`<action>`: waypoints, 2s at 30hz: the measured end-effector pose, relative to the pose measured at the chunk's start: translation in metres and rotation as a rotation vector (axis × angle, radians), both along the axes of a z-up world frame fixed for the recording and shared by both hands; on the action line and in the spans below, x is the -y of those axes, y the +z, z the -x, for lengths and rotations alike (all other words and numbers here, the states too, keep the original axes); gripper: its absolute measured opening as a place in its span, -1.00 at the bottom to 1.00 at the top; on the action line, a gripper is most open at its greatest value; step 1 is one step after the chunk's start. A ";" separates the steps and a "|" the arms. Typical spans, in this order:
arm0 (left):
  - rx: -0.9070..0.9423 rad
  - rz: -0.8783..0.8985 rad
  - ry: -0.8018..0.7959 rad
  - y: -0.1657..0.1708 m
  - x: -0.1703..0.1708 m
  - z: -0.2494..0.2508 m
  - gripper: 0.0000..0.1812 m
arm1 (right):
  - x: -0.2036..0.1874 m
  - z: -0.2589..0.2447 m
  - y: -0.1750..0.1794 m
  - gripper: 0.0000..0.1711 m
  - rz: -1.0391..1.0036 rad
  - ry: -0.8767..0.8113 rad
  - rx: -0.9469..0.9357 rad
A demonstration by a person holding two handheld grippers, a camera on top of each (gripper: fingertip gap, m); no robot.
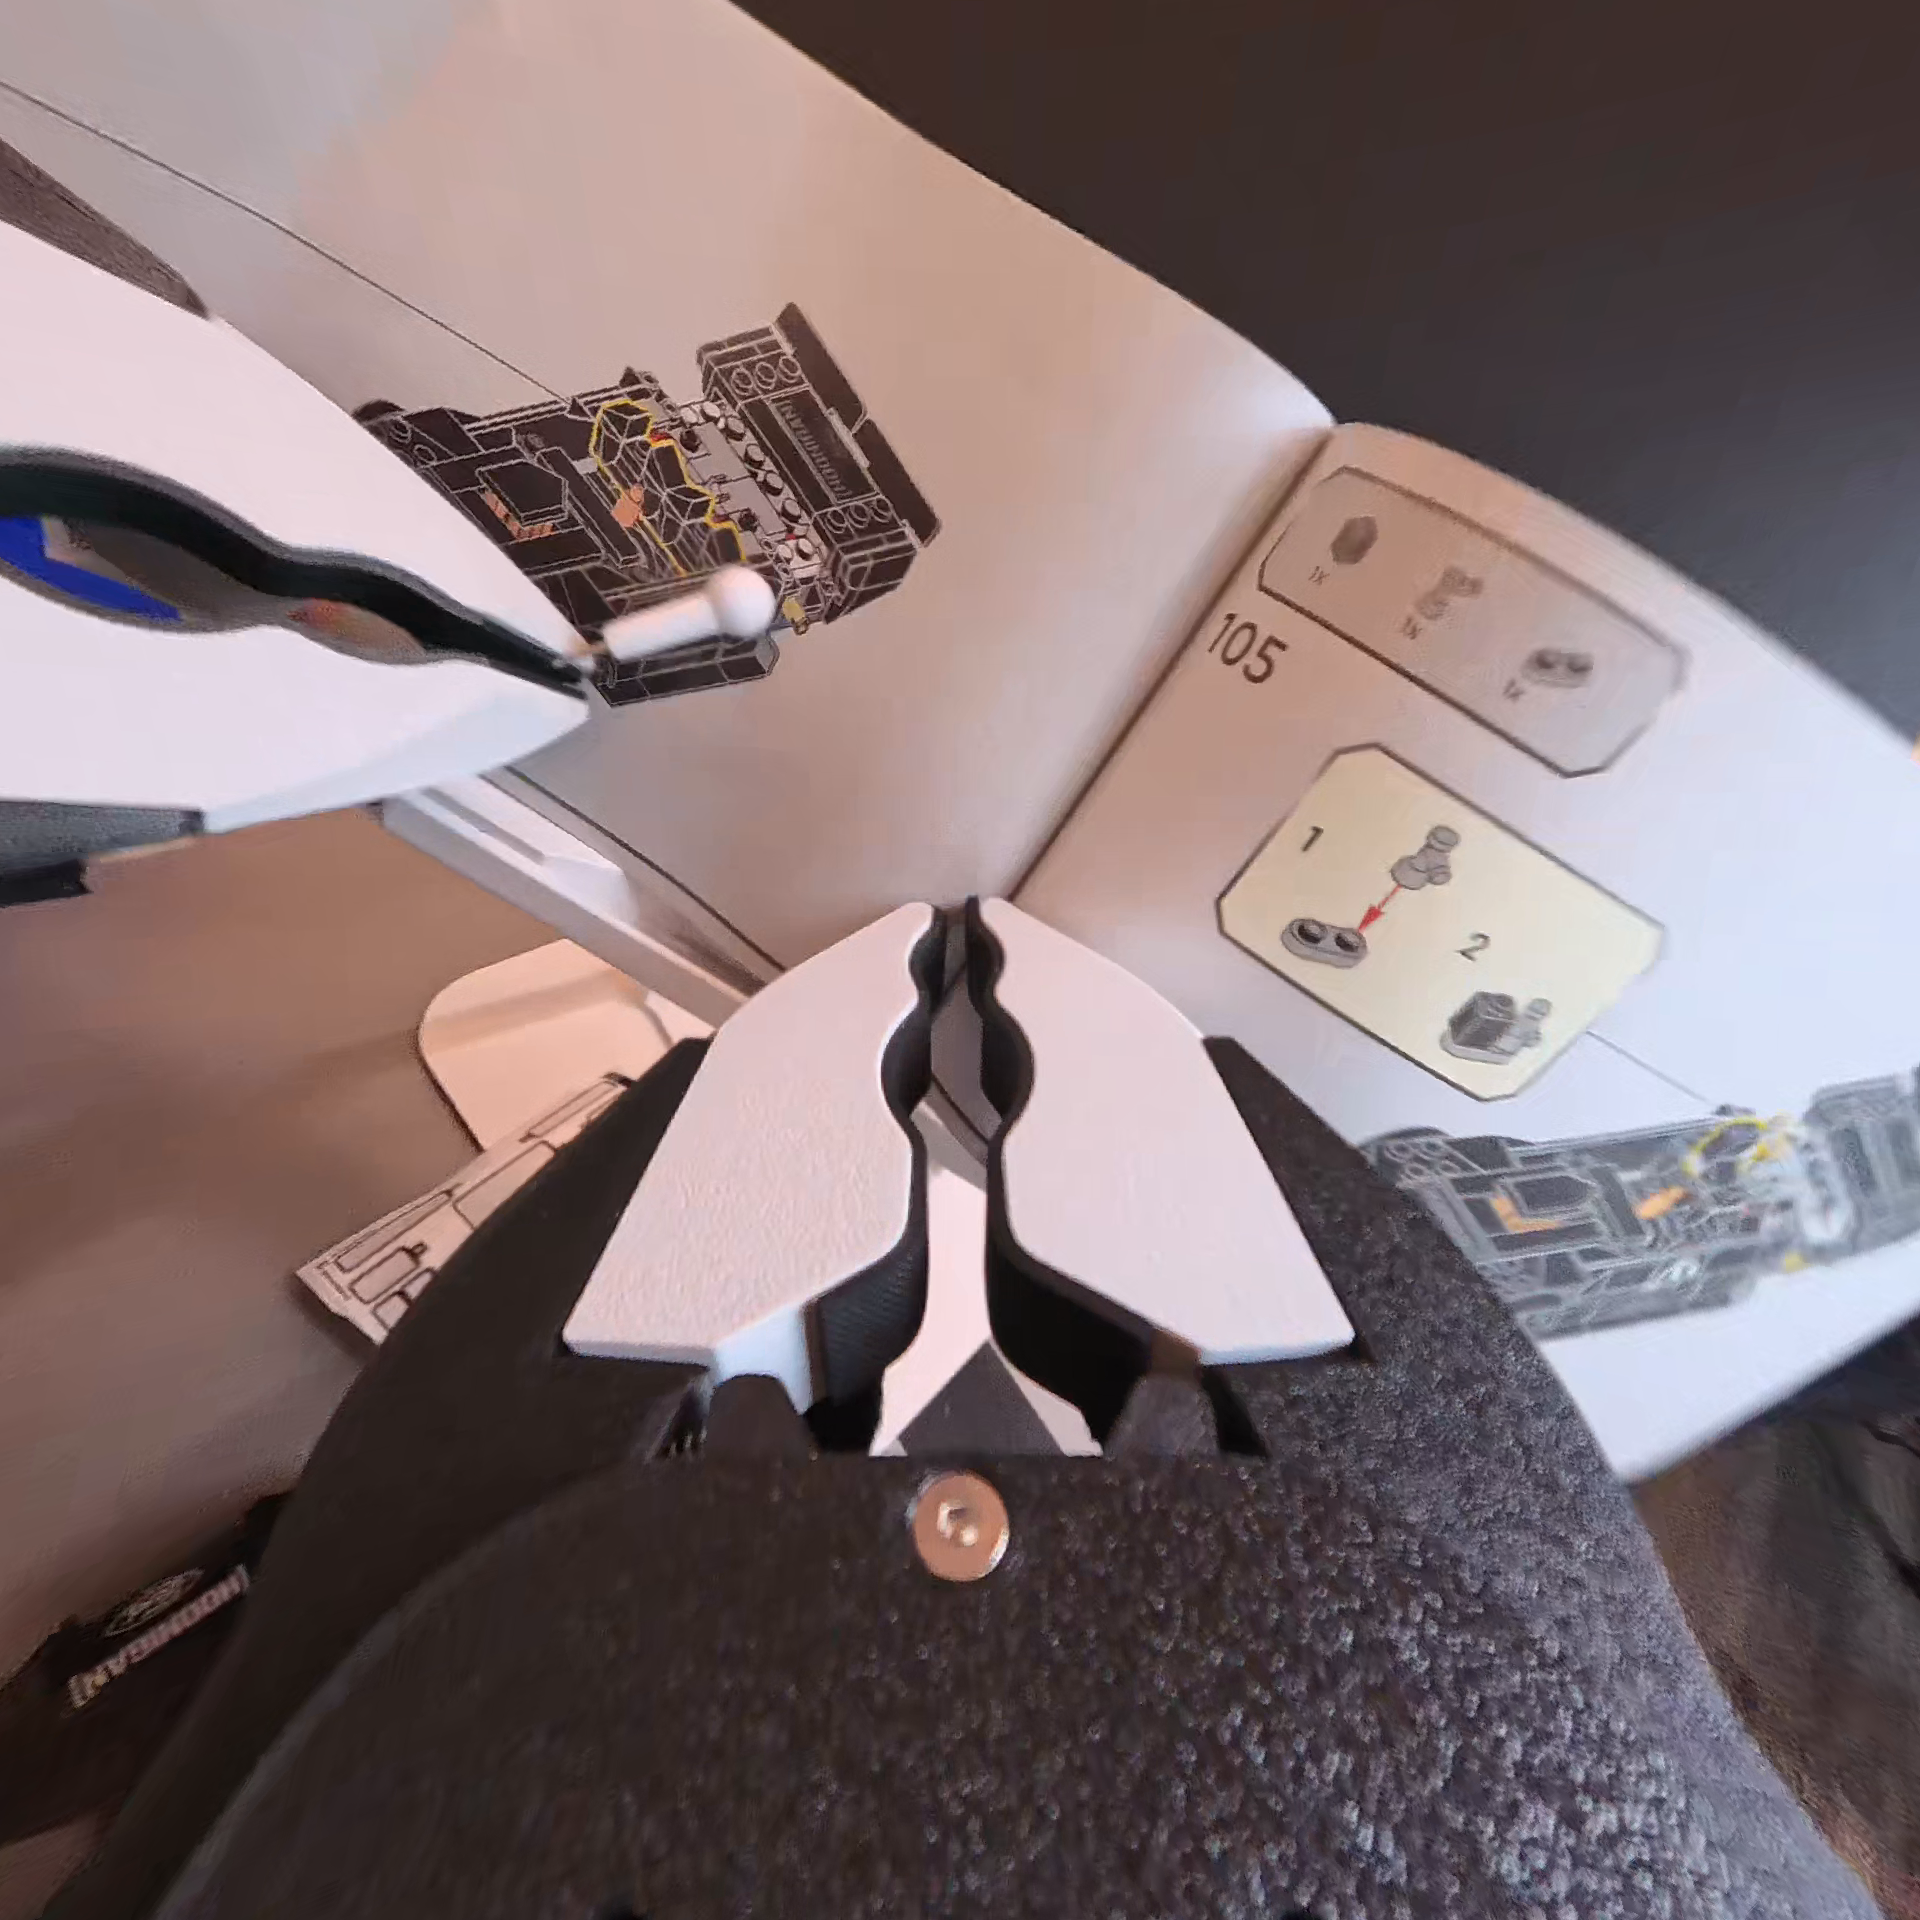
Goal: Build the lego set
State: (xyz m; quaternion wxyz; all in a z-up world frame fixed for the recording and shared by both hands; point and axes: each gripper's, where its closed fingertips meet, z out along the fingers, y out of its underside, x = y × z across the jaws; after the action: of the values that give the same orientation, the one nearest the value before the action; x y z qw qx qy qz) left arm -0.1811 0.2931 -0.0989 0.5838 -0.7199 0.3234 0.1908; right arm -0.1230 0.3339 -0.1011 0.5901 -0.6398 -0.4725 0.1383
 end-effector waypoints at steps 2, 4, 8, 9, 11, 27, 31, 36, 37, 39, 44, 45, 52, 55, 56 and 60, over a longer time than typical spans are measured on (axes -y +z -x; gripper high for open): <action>-0.042 0.005 -0.011 -0.001 0.002 -0.003 -0.97 | 0.003 0.008 0.001 -0.96 0.000 0.029 0.004; -0.096 0.012 -0.035 -0.002 0.004 -0.005 -0.97 | 0.011 0.019 0.002 -0.96 0.008 0.091 -0.003; -0.223 0.025 -0.073 -0.007 0.005 -0.011 -0.97 | 0.022 0.035 0.002 -0.96 0.013 0.154 -0.007; -0.262 0.019 -0.082 -0.008 0.005 -0.011 -0.97 | 0.023 0.036 0.002 -0.96 0.023 0.168 -0.013; -0.303 0.019 -0.106 -0.008 0.006 -0.011 -0.97 | 0.025 0.037 0.002 -0.96 0.063 0.205 -0.035; -0.541 0.100 -0.125 -0.026 0.000 -0.018 -0.97 | 0.002 -0.004 -0.018 -0.98 -0.001 0.049 0.051; -0.583 0.123 -0.110 -0.027 -0.001 -0.017 -0.96 | 0.003 -0.005 -0.018 -0.98 0.004 0.045 0.017; -0.274 0.057 -0.103 -0.013 0.013 -0.020 -0.78 | -0.009 -0.045 0.012 -0.61 -0.024 -0.038 -0.151; -0.180 0.025 -0.095 -0.008 0.018 -0.018 -0.76 | -0.017 -0.057 0.018 -0.48 -0.027 -0.078 -0.193; 0.038 -0.064 -0.070 0.007 0.029 -0.008 -0.78 | -0.036 -0.080 0.025 -0.21 0.004 -0.148 -0.260; 0.438 -0.185 0.057 0.027 0.052 0.045 -0.78 | -0.084 -0.098 0.009 0.14 0.229 -0.120 -0.360; 0.463 -0.175 0.074 0.024 0.053 0.052 -0.76 | -0.086 -0.093 0.003 0.07 0.299 -0.064 -0.378; 0.494 -0.115 0.122 0.008 0.048 0.074 -0.71 | -0.076 -0.085 -0.008 -0.23 0.308 -0.049 -0.388; 0.495 -0.109 0.127 0.005 0.046 0.075 -0.71 | -0.073 -0.088 -0.008 -0.25 0.309 -0.059 -0.395; 0.501 -0.107 0.125 0.004 0.046 0.075 -0.71 | -0.073 -0.088 -0.008 -0.25 0.308 -0.065 -0.386; 0.530 -0.111 0.119 0.001 0.049 0.075 -0.72 | -0.071 -0.089 -0.008 -0.25 0.307 -0.072 -0.371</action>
State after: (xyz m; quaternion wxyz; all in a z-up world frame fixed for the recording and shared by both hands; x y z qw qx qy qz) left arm -0.2561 0.2441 -0.0975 0.6743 -0.7293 0.1057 0.0471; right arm -0.0340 0.4051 -0.1096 0.5674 -0.7020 -0.3062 0.3024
